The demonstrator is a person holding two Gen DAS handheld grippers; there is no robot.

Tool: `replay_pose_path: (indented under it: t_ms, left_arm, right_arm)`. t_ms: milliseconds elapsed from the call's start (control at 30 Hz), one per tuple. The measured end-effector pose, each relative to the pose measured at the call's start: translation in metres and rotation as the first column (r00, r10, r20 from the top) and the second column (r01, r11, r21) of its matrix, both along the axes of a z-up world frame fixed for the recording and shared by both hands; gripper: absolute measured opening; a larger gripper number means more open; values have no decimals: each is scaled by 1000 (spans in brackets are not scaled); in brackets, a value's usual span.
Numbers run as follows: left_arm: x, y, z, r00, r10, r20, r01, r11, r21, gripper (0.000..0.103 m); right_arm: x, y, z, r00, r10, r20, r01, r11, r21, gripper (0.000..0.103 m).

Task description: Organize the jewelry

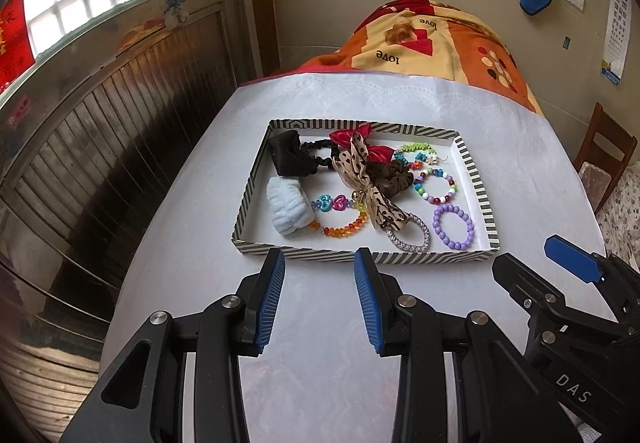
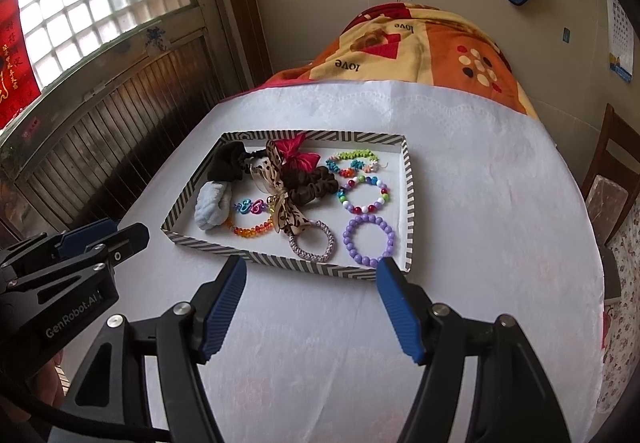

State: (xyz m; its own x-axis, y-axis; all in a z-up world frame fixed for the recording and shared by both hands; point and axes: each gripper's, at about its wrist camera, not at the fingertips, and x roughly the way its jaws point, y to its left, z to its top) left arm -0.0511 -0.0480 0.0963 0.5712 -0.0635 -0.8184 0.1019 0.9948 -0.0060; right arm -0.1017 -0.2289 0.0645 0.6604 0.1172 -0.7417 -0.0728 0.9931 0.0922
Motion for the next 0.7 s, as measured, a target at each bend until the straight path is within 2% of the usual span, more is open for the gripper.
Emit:
replay_pose_path:
  t_ms: [700]
  left_arm:
    - [5, 1, -6, 1000, -13, -13, 13, 1000, 2, 15]
  right_arm:
    - [9, 3, -7, 1000, 0, -17, 0, 1000, 6, 71]
